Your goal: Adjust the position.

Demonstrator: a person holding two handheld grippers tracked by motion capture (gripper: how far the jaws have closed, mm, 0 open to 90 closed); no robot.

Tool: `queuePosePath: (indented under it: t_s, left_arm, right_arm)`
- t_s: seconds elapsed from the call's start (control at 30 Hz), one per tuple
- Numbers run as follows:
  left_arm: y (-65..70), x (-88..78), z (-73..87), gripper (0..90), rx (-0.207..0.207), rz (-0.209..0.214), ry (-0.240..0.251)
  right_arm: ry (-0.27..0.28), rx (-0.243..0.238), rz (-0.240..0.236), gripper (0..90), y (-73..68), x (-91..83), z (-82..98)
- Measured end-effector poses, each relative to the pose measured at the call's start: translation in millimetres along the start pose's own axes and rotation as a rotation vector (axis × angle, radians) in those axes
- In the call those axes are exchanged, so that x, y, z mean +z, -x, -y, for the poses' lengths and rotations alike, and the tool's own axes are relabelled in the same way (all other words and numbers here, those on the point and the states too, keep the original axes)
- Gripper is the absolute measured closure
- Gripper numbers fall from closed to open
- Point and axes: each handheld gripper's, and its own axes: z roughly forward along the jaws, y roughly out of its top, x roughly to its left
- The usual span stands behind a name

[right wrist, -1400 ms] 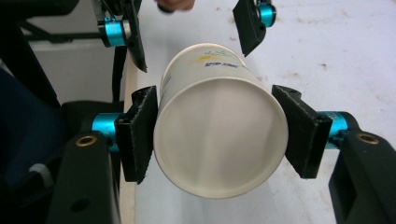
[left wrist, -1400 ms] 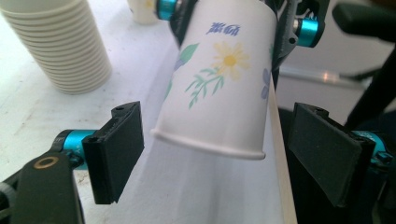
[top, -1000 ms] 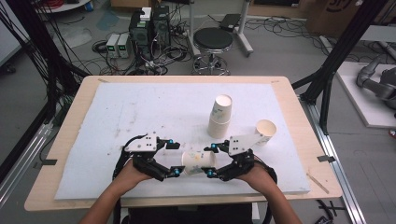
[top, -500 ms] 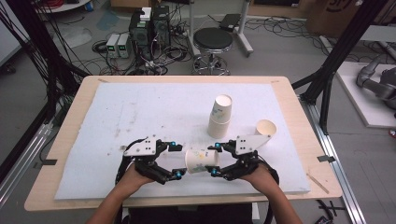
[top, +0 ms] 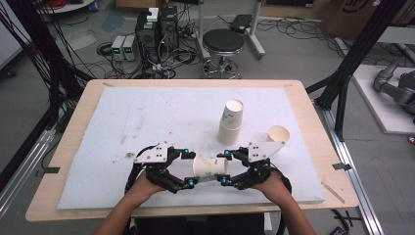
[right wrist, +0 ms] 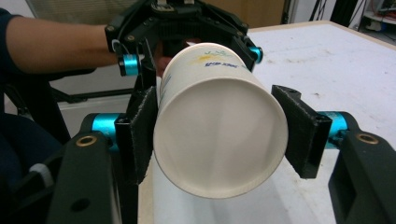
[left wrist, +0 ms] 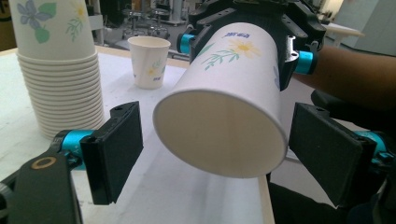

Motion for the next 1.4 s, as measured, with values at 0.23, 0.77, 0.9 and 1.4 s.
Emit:
queuePosePath:
  t_s: [0.23, 0.77, 0.9, 1.4]
  left_arm:
    - [0.8, 7.3, 0.8, 19.7, 0.002, 0.034, 0.028]
    - [1.8, 4.9, -0.2, 28.4, 0.010, 0.047, 0.022]
    - [1.6, 2.5, -3.1, 28.5, 0.003, 0.041, -0.035]
    - [3.3, -7.1, -42.5, 29.3, 0.089, -0.041, -0.341]
  right_arm:
    - [0.043, 0.026, -0.035, 35.9, 1.6, -0.4, 1.3]
    - [0.061, 0.061, -0.075, 36.1, 4.7, -1.3, 5.1]
    - [0.043, 0.073, -0.033, 21.6, 1.4, 1.2, 2.3]
    - [-0.079, -0.003, 0.046, 21.6, -3.2, 12.2, -11.8]
